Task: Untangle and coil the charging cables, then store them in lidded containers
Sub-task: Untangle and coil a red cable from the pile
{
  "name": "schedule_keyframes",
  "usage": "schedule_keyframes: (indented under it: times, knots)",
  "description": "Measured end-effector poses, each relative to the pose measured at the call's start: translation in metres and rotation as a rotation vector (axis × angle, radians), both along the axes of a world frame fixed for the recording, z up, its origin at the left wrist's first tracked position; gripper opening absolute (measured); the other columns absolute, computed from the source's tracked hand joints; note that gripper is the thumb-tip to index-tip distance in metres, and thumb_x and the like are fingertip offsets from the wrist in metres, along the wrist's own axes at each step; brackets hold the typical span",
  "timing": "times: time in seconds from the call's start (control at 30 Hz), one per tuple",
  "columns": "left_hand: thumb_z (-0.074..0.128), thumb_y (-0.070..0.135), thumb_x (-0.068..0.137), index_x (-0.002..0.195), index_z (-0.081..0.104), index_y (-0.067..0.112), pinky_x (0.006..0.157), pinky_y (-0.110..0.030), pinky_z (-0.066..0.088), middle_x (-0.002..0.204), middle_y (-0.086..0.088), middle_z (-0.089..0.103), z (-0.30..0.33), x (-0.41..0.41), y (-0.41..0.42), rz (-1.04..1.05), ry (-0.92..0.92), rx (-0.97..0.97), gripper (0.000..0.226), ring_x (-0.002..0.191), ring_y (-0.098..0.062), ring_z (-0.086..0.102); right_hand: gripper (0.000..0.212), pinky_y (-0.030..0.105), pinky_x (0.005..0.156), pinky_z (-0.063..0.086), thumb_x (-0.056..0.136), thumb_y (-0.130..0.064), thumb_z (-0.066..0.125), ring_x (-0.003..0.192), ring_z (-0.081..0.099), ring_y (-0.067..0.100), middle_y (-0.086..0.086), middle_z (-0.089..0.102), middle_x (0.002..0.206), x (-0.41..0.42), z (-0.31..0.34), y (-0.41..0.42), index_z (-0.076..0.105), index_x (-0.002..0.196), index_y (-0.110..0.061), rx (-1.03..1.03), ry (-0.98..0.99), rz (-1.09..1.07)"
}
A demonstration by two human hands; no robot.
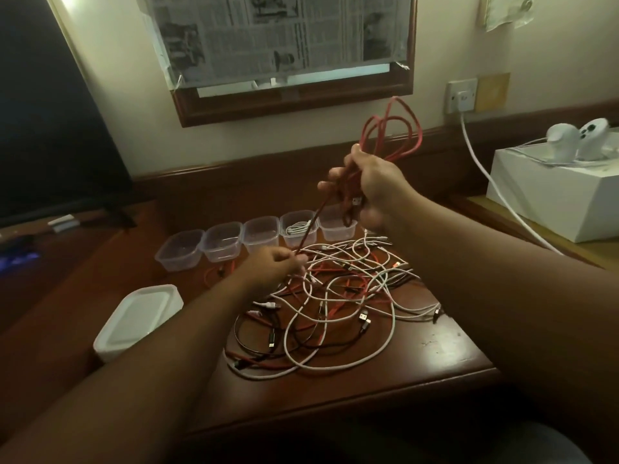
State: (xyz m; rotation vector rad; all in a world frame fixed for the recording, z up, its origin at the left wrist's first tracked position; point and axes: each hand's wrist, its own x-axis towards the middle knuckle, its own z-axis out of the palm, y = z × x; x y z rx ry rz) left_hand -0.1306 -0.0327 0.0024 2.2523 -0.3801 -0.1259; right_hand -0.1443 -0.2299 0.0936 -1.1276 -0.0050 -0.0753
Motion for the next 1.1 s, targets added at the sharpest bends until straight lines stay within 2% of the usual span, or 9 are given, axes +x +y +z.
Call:
schedule_keyframes:
  times: [0.13, 0.3, 0.43, 0.5, 0.6, 0.73, 0.9, 1.0, 1.1]
  knots:
    - [0.069, 0.036, 0.091, 0.085, 0.070, 0.015, 0.069, -0.032, 0.049, 0.080, -0.003, 0.069, 0.003, 0.022, 0.014, 0.258, -0.208, -0.130, 0.022, 0.072, -0.014, 0.060, 0.032, 0.024, 0.048, 0.034, 0.104, -0.036, 0.042, 0.048, 0.037, 0.011, -0.005, 0.040, 0.053, 0.003, -0.008, -0.004, 0.049, 0.079, -0.018, -0.160, 0.053, 0.012]
    - [0.074, 0.024, 0.087, 0.086, 0.067, 0.019, 0.070, -0.026, 0.049, 0.093, 0.001, 0.059, 0.027, 0.033, 0.012, 0.372, -0.543, -0.065, 0.008, 0.082, -0.012, 0.057, 0.022, 0.025, 0.061, 0.043, 0.101, -0.036, 0.050, 0.064, 0.050, 0.011, -0.001, 0.055, 0.074, 0.003, -0.024, 0.000, 0.058, 0.086, -0.022, -0.905, -0.055, -0.043]
    - [0.073, 0.024, 0.086, 0.084, 0.068, 0.025, 0.081, -0.040, 0.053, 0.091, 0.006, 0.058, 0.042, 0.035, 0.008, 0.329, -0.753, 0.042, 0.005, 0.091, -0.020, 0.059, 0.032, 0.023, 0.060, 0.044, 0.095, -0.049, 0.057, 0.072, 0.057, 0.013, 0.009, 0.067, 0.093, -0.007, -0.029, 0.005, 0.064, 0.098, -0.018, -1.141, -0.026, 0.218]
    - [0.070, 0.027, 0.087, 0.087, 0.069, 0.024, 0.083, -0.046, 0.052, 0.091, 0.008, 0.057, 0.045, 0.035, 0.006, 0.317, -0.797, 0.113, 0.004, 0.091, -0.022, 0.060, 0.027, 0.021, 0.058, 0.044, 0.093, -0.043, 0.063, 0.068, 0.058, 0.010, 0.006, 0.066, 0.084, -0.009, -0.028, 0.007, 0.065, 0.094, -0.017, -1.179, -0.058, 0.248]
    - [0.065, 0.034, 0.092, 0.093, 0.069, 0.020, 0.084, -0.045, 0.050, 0.090, 0.008, 0.059, 0.045, 0.034, 0.004, 0.334, -0.821, 0.180, 0.015, 0.089, -0.020, 0.060, 0.018, 0.017, 0.052, 0.042, 0.096, -0.032, 0.061, 0.059, 0.051, 0.008, -0.002, 0.056, 0.069, -0.007, -0.025, 0.004, 0.061, 0.084, -0.019, -1.038, -0.131, 0.126]
    - [0.060, 0.040, 0.095, 0.097, 0.067, 0.020, 0.078, -0.038, 0.053, 0.090, 0.005, 0.064, 0.036, 0.037, 0.006, 0.286, -0.697, 0.224, 0.021, 0.085, -0.017, 0.060, 0.025, 0.026, 0.061, 0.043, 0.102, -0.030, 0.051, 0.064, 0.051, 0.011, 0.000, 0.056, 0.073, -0.002, -0.020, 0.004, 0.061, 0.083, -0.018, -0.771, -0.210, -0.064]
    - [0.056, 0.039, 0.099, 0.086, 0.062, 0.021, 0.060, -0.026, 0.043, 0.075, 0.009, 0.056, 0.025, 0.034, 0.004, 0.222, -0.509, 0.290, 0.023, 0.074, -0.013, 0.058, 0.021, 0.041, 0.099, 0.049, 0.106, -0.031, 0.039, 0.113, 0.066, 0.020, 0.007, 0.073, 0.114, -0.007, -0.012, 0.003, 0.054, 0.112, -0.017, -0.013, -0.216, 0.047]
    - [0.053, 0.038, 0.100, 0.077, 0.062, 0.016, 0.052, -0.025, 0.034, 0.065, 0.005, 0.054, 0.025, 0.029, 0.002, 0.202, -0.496, 0.305, 0.033, 0.060, -0.011, 0.051, 0.031, 0.042, 0.092, 0.054, 0.105, -0.033, 0.041, 0.091, 0.073, 0.022, 0.008, 0.074, 0.089, -0.010, -0.008, 0.001, 0.048, 0.123, -0.008, 0.207, -0.169, 0.100]
    - [0.057, 0.039, 0.098, 0.067, 0.059, 0.018, 0.052, -0.026, 0.036, 0.061, 0.001, 0.054, 0.033, 0.028, -0.001, 0.213, -0.464, 0.124, 0.038, 0.054, -0.012, 0.049, 0.024, 0.032, 0.067, 0.050, 0.102, -0.035, 0.048, 0.057, 0.054, 0.011, -0.002, 0.055, 0.065, -0.010, -0.008, 0.002, 0.054, 0.100, -0.011, -0.045, -0.136, 0.002]
